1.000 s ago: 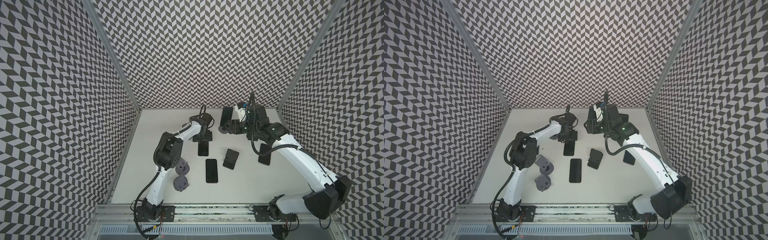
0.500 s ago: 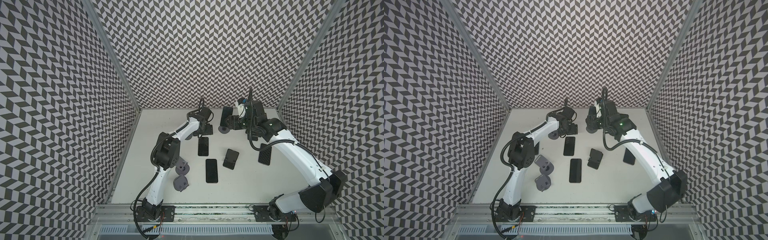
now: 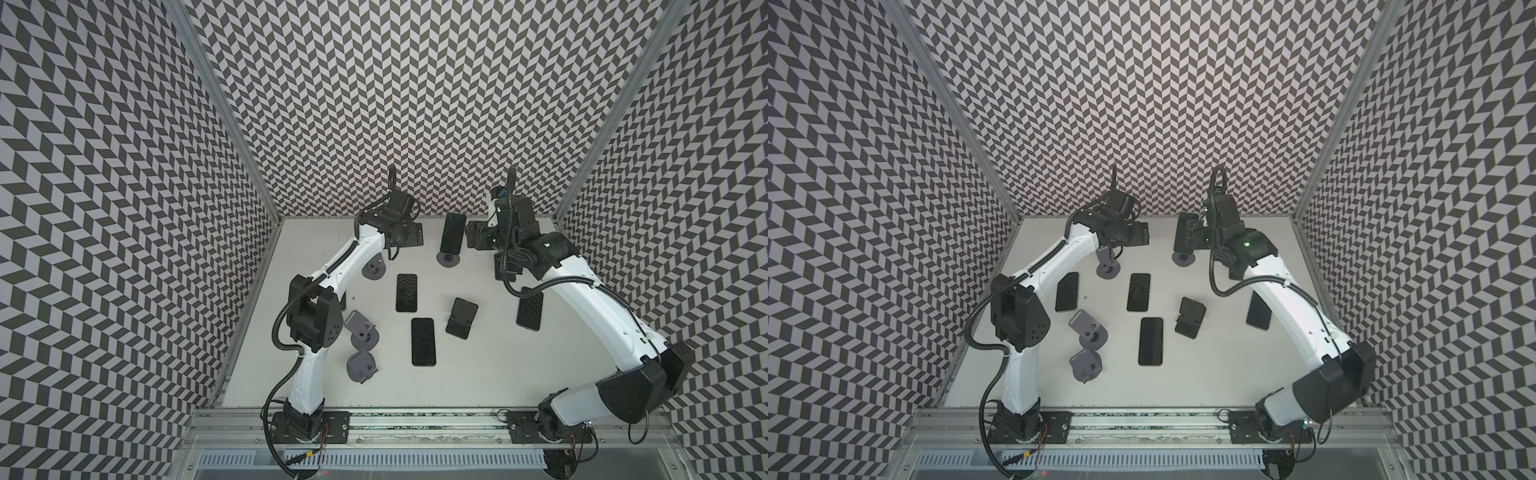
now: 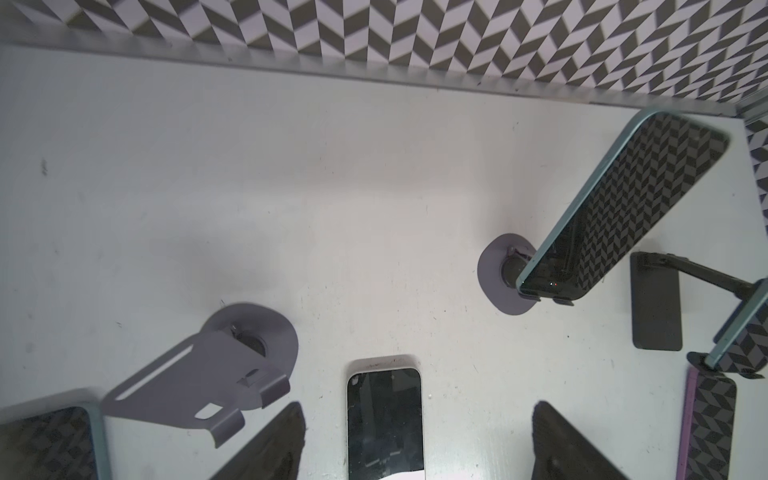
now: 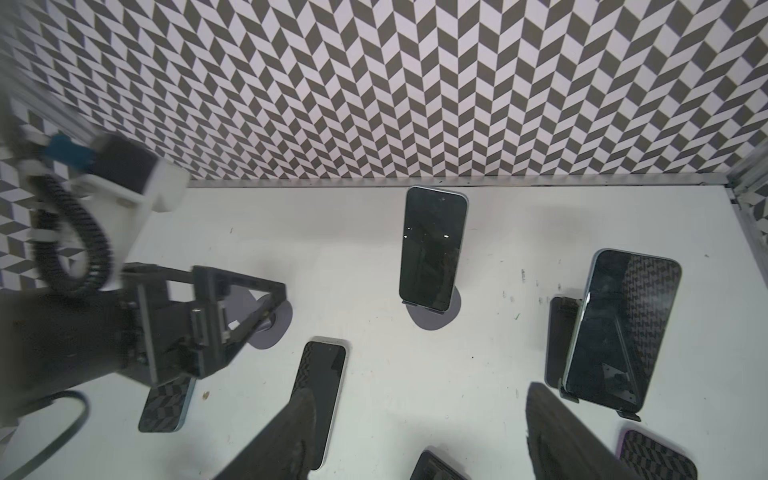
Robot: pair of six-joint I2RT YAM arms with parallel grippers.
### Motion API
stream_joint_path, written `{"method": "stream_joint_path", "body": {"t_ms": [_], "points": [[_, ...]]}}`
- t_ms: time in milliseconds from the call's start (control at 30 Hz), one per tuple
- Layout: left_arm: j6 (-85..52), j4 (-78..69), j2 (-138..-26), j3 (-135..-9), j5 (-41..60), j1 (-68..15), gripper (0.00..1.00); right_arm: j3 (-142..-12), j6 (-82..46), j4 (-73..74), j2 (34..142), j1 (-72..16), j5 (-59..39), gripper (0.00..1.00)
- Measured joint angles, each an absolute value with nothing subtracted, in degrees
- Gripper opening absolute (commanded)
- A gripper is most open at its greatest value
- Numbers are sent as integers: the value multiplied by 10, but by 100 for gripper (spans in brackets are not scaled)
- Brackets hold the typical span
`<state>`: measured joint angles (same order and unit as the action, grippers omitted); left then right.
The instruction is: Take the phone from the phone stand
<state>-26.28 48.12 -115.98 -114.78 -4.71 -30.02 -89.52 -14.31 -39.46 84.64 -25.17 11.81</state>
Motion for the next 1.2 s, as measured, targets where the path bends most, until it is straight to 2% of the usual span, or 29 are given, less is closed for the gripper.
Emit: {"method": "stream_joint_path", "body": {"t_ms": [200,300,500,733,900,1200], "points": [[-224,400,-1039,-1047,-77,-303,86,-895,-148,-409,842,-231,152,92],[-194,332,-966,-965,-89,-312,86,-895,-151,-414,832,-221,165,100],[-129,213,-853,-835,-91,-337,85,-893,-153,-418,809,-215,201,100],[-52,109,-720,-700,-25,-341,86,-870,-153,-420,802,-209,222,100],[-7,76,-665,-660,32,-341,87,-840,-155,-403,802,-190,208,100],[33,55,-632,-617,116,-342,90,-758,-158,-345,768,-101,164,97]]}}
